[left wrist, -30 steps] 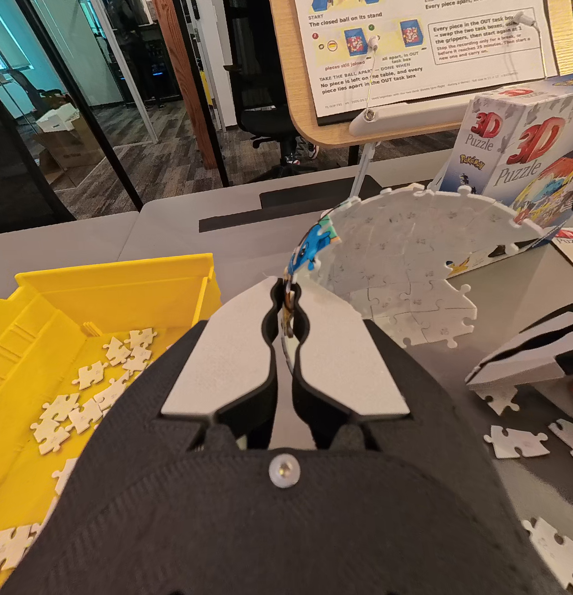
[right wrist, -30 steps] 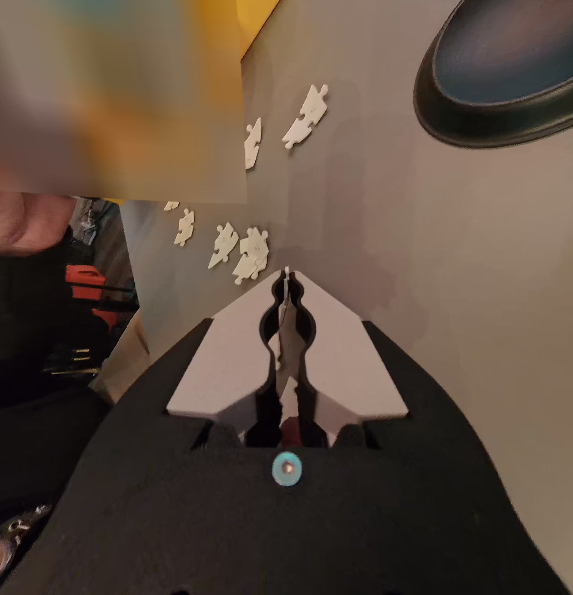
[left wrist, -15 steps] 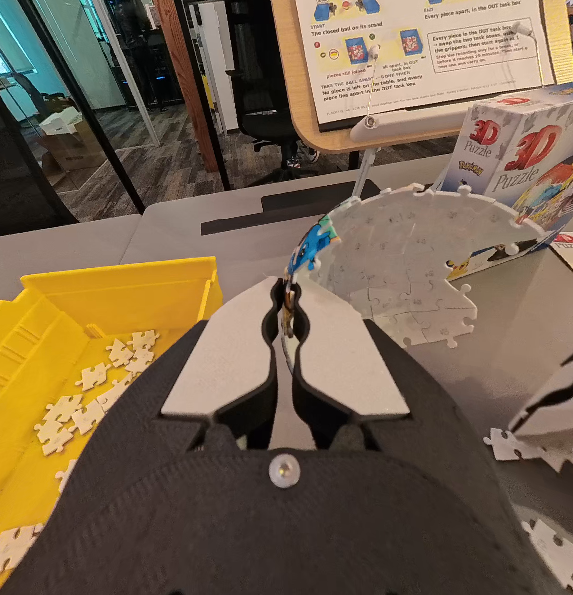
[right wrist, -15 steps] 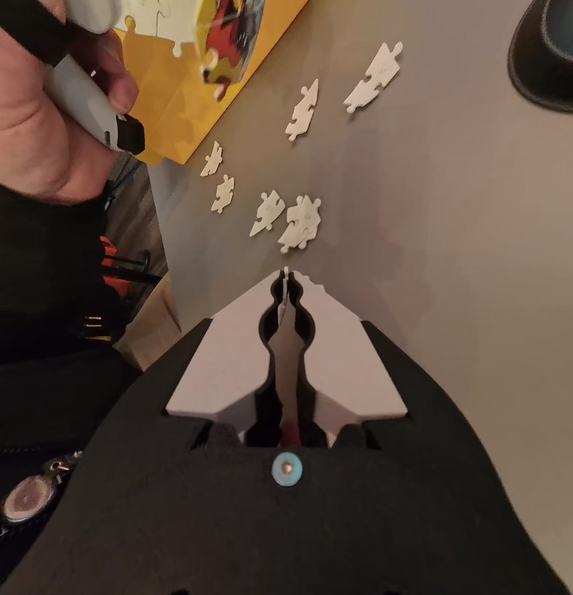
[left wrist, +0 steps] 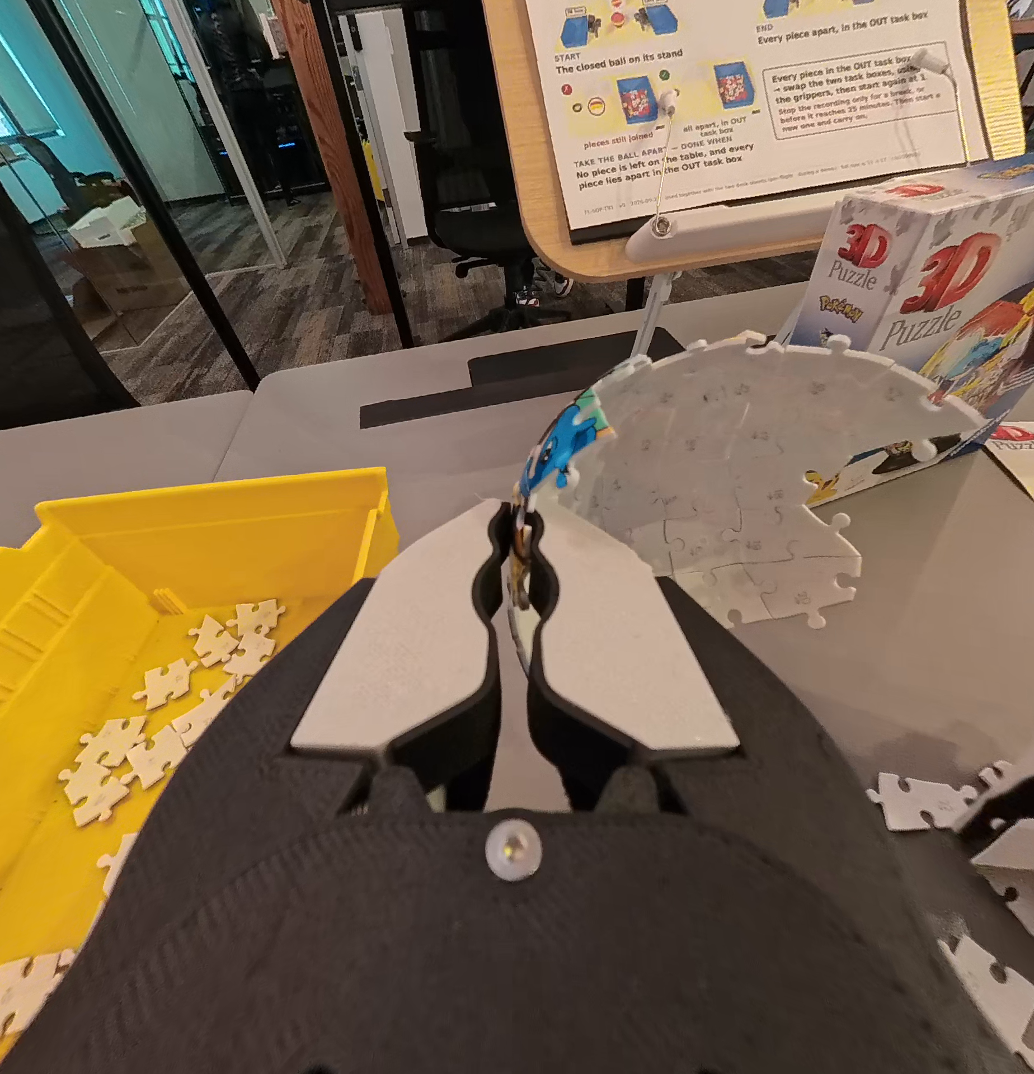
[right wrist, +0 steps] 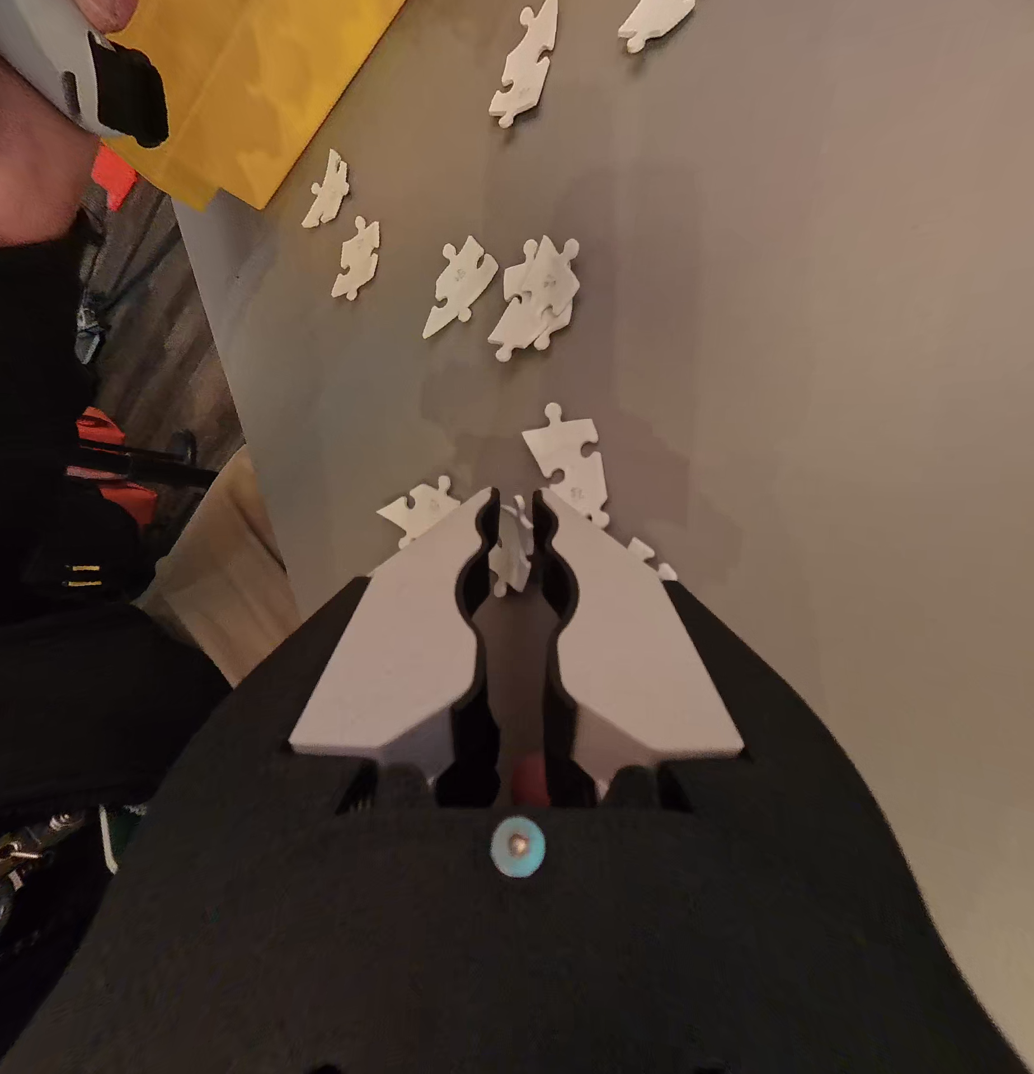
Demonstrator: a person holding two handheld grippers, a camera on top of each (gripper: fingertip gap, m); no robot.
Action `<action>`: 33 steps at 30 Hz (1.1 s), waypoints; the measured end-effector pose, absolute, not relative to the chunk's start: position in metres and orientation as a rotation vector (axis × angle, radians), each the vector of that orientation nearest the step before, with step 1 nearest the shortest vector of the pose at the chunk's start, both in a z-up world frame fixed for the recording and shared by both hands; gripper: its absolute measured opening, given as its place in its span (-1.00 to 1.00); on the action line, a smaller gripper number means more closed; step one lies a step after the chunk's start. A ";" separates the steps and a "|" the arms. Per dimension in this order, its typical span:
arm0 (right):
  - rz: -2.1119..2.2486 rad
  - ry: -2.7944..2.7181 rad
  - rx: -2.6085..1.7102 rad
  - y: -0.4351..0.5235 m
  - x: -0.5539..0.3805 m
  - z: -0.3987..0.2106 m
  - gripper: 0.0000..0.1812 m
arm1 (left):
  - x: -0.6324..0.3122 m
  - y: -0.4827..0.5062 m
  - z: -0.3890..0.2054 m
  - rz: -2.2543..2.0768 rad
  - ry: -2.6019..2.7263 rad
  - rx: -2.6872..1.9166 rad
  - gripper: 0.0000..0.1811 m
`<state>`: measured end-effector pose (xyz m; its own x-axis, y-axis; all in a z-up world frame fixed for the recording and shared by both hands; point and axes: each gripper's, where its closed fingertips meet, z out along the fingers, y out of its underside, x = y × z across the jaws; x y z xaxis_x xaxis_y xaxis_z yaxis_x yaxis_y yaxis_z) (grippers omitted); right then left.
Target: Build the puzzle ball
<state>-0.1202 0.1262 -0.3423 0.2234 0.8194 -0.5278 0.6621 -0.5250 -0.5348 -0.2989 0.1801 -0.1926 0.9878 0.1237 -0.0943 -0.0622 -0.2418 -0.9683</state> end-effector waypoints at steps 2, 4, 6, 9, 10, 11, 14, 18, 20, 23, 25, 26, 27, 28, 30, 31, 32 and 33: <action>1.175 -1.412 -2.298 0.126 -0.116 -0.343 -0.90 | -0.299 0.180 -0.193 0.174 -0.046 -1.807 -0.97; 1.175 -1.407 -2.298 0.126 -0.112 -0.342 -0.89 | -0.299 0.180 -0.193 0.173 -0.046 -1.808 -0.97; 1.173 -1.397 -2.294 0.128 -0.110 -0.340 -0.87 | -0.299 0.180 -0.194 0.172 -0.046 -1.810 -0.97; 1.155 -1.394 -2.283 0.133 -0.106 -0.338 -0.86 | -0.298 0.181 -0.194 0.172 -0.044 -1.810 -0.97; 1.155 -1.396 -2.283 0.133 -0.105 -0.337 -0.84 | -0.298 0.181 -0.194 0.172 -0.043 -1.810 -0.97; 1.145 -1.404 -2.287 0.134 -0.103 -0.338 -0.83 | -0.298 0.181 -0.194 0.172 -0.042 -1.810 -0.97; 1.097 -1.448 -2.272 0.133 -0.097 -0.338 -0.85 | -0.298 0.181 -0.194 0.172 -0.044 -1.810 -0.97; 1.009 -1.557 -2.246 0.123 -0.087 -0.342 -0.86 | -0.299 0.181 -0.195 0.172 -0.045 -1.812 -0.97; 0.949 -1.596 -2.237 0.120 -0.086 -0.346 -0.85 | -0.298 0.181 -0.196 0.171 -0.042 -1.814 -0.97; 0.911 -1.624 -2.206 0.117 -0.090 -0.346 -0.81 | -0.296 0.182 -0.196 0.169 -0.038 -1.815 -0.97; 0.864 -1.648 -2.178 0.117 -0.092 -0.347 -0.79 | -0.295 0.182 -0.196 0.170 -0.037 -1.815 -0.97; 0.838 -1.663 -2.161 0.117 -0.093 -0.347 -0.79 | -0.295 0.182 -0.195 0.170 -0.036 -1.814 -0.97; 0.819 -1.679 -2.142 0.116 -0.094 -0.347 -0.78 | -0.295 0.182 -0.195 0.170 -0.035 -1.813 -0.97; 0.802 -1.696 -2.118 0.115 -0.095 -0.347 -0.76 | -0.295 0.182 -0.195 0.169 -0.035 -1.813 -0.97; 0.740 -1.752 -2.055 0.115 -0.095 -0.348 -0.74 | -0.295 0.182 -0.195 0.169 -0.033 -1.813 -0.97; 0.707 -1.760 -2.031 0.117 -0.094 -0.346 -0.74 | -0.294 0.182 -0.195 0.169 -0.032 -1.812 -0.97; 0.695 -1.754 -2.010 0.118 -0.094 -0.342 -0.73 | -0.294 0.181 -0.194 0.168 -0.032 -1.811 -0.97; 0.694 -1.754 -2.005 0.117 -0.094 -0.339 -0.73 | -0.294 0.181 -0.194 0.167 -0.032 -1.811 -0.97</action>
